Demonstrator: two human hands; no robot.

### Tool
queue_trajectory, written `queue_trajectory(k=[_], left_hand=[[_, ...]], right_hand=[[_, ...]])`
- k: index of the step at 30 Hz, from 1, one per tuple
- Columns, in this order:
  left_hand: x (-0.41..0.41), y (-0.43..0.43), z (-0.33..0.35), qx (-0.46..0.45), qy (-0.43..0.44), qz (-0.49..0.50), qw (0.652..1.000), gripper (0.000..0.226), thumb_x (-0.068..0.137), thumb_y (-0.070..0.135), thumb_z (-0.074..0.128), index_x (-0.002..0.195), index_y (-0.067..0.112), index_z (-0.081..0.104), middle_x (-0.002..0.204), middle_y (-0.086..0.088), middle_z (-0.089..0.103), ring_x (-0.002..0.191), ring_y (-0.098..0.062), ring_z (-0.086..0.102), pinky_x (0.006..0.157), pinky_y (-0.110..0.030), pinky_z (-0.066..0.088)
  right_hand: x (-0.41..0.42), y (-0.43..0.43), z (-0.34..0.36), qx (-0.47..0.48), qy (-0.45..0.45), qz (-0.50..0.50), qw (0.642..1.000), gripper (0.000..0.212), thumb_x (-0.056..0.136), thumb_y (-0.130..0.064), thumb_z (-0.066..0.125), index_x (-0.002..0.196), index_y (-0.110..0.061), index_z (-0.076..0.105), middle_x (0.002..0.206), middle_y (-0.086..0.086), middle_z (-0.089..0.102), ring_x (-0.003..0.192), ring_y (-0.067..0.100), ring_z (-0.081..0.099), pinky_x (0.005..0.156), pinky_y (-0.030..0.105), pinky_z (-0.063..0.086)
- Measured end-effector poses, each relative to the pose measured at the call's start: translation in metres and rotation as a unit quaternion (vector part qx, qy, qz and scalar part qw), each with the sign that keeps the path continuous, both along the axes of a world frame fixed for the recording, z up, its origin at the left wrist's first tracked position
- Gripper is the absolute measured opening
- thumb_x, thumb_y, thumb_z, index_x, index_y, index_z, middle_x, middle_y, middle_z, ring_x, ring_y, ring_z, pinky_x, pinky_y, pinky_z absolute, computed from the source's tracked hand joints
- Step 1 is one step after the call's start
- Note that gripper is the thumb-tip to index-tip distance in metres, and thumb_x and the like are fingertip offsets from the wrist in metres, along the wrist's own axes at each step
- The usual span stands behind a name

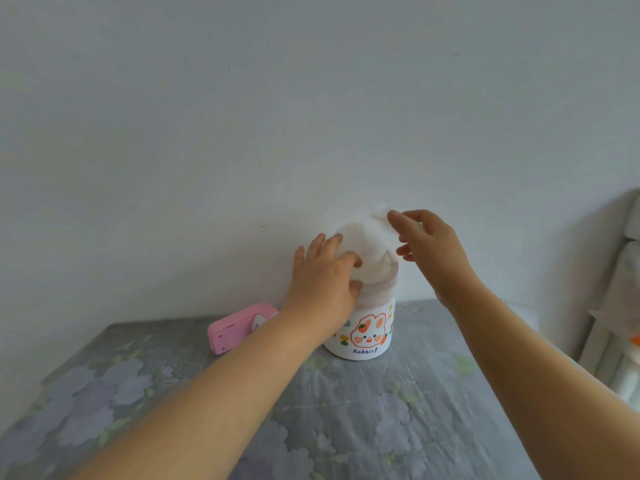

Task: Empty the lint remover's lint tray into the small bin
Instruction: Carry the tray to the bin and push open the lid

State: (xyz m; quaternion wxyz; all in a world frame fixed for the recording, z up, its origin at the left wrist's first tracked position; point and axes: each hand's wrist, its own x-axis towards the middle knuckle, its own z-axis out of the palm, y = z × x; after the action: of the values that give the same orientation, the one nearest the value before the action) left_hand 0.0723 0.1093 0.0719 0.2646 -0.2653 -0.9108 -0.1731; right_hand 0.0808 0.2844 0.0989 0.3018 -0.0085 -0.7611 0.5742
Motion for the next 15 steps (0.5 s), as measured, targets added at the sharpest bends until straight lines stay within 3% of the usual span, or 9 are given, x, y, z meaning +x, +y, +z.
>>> queue_trajectory(k=[2,5,8,11,15], left_hand=[[0.001,0.0,0.006,0.084,0.009,-0.022,0.996,0.034,0.086,0.024,0.061,0.119,0.021,0.058,0.14,-0.005,0.047,0.132,-0.025,0.036,0.109,-0.038,0.028],[0.003,0.002,0.018,0.153,0.023,-0.032,0.987,0.04,0.085,0.02,0.061,0.124,0.019,0.053,0.128,-0.003,0.057,0.119,-0.023,0.048,0.1,-0.036,0.038],[-0.001,0.005,0.029,0.104,0.064,-0.026,0.992,0.046,0.086,0.025,0.062,0.13,0.019,0.051,0.126,-0.004,0.06,0.115,-0.025,0.052,0.1,-0.038,0.038],[-0.004,0.008,0.035,0.056,0.075,-0.024,0.995,0.039,0.085,0.035,0.064,0.122,0.022,0.061,0.114,0.001,0.069,0.105,-0.023,0.057,0.097,-0.037,0.039],[-0.006,0.008,0.035,0.102,0.046,-0.02,0.994,0.025,0.088,0.033,0.062,0.107,0.021,0.072,0.099,-0.003,0.074,0.096,-0.026,0.062,0.089,-0.039,0.046]], right_hand=[[0.004,0.003,0.013,0.034,-0.004,-0.024,0.999,0.04,0.071,-0.057,0.067,0.092,-0.023,0.064,0.082,-0.003,0.069,0.063,0.015,0.07,0.068,0.037,0.057],[0.009,0.005,0.032,0.126,-0.071,-0.025,0.989,0.035,0.07,-0.051,0.069,0.083,-0.018,0.068,0.075,0.001,0.069,0.057,0.018,0.07,0.065,0.034,0.056],[0.01,-0.001,0.043,0.237,-0.14,-0.032,0.961,0.031,0.074,-0.044,0.068,0.078,-0.014,0.071,0.065,0.006,0.07,0.054,0.018,0.064,0.058,0.028,0.049],[0.01,-0.011,0.045,0.294,-0.149,-0.051,0.943,0.04,0.077,-0.048,0.067,0.081,-0.009,0.071,0.057,0.007,0.066,0.051,0.016,0.058,0.054,0.027,0.043],[0.011,-0.013,0.045,0.298,-0.127,-0.021,0.946,0.054,0.075,-0.067,0.061,0.087,-0.015,0.068,0.067,0.007,0.071,0.059,0.017,0.065,0.06,0.031,0.049]])
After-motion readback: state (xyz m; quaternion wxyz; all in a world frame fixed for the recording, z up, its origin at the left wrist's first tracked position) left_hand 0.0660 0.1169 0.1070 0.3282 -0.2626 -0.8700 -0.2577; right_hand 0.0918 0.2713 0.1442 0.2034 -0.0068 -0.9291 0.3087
